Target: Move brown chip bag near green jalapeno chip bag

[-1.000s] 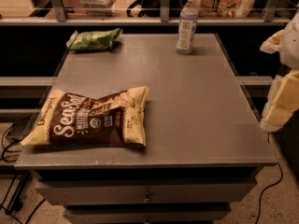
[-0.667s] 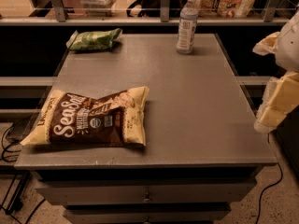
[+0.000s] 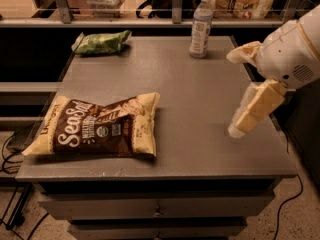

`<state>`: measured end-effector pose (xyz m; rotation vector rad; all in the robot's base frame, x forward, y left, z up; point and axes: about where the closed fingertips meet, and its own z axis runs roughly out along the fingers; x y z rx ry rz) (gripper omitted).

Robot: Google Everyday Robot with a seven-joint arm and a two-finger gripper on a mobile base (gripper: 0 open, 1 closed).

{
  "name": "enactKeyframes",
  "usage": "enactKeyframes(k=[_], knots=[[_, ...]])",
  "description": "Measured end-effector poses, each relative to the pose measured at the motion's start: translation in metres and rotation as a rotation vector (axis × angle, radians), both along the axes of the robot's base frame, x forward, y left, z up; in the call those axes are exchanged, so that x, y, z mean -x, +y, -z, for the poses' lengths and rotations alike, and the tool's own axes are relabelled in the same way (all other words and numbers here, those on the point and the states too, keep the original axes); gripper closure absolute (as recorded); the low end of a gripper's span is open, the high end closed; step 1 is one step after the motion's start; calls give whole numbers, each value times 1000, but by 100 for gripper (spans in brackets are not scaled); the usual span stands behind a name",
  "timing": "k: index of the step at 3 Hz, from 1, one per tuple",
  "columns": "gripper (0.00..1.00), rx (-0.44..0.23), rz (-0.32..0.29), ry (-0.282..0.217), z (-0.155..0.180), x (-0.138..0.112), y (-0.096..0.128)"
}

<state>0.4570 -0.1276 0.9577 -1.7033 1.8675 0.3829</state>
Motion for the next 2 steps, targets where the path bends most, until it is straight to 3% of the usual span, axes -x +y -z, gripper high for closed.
enactKeyframes(k=[1,2], knots=[[0,-180,-83,31,-1,-3,56],[0,-180,-84,31,0,-3,56]])
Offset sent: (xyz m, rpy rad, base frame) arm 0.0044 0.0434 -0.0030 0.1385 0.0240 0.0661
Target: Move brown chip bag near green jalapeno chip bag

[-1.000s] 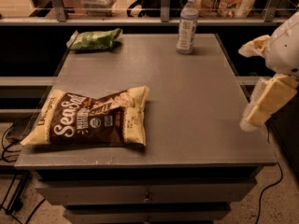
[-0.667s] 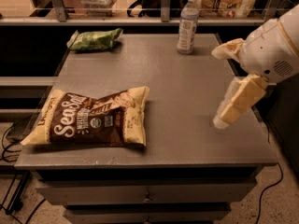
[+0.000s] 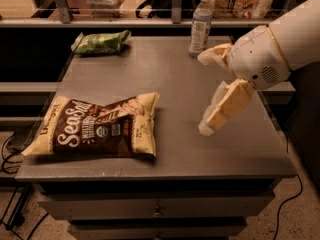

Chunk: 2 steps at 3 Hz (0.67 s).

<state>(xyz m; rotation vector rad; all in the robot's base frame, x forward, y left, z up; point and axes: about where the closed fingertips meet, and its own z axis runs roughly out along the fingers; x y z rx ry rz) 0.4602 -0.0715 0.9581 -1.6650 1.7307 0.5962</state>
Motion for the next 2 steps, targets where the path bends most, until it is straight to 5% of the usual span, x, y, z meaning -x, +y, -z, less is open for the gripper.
enactKeyframes(k=[2], knots=[[0,-51,-37,44,35,-3,48]])
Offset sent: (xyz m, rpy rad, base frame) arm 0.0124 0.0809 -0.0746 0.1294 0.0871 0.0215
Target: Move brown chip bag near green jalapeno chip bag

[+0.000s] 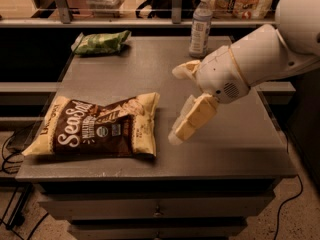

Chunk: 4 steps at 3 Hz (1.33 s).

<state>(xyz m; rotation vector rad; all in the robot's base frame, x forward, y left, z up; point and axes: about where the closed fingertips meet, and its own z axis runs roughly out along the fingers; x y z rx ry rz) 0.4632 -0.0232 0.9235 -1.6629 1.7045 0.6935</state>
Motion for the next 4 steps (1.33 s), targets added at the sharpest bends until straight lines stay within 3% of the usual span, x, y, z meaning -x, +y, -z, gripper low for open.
enactKeyframes(k=[2,3,4], knots=[[0,-75,-16,44,47,-16,68],[14,-96,-25,59,62,-21,98],[33,-94,-41,73,72,-23,117]])
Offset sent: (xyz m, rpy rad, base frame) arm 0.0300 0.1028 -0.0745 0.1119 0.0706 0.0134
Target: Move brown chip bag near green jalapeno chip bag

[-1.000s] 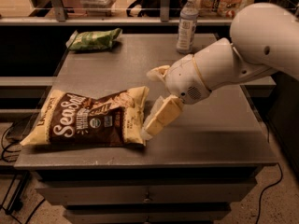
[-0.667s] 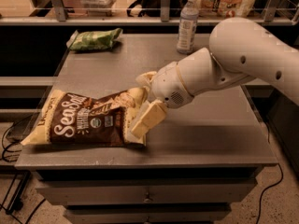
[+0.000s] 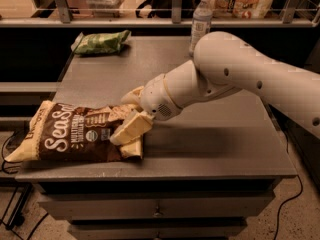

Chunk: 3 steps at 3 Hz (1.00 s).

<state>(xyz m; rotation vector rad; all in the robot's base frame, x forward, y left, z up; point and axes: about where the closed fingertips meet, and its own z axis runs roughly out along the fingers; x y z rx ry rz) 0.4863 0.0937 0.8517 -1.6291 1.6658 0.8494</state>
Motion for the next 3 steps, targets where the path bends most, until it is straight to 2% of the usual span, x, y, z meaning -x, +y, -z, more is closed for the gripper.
enactKeyframes(k=[1,2,3], knots=[[56,7,10,-2,-1,-2,4],[80,-4,29,-17,-14,-3,-1],[99,-28,70,-41,-30,-10,-14]])
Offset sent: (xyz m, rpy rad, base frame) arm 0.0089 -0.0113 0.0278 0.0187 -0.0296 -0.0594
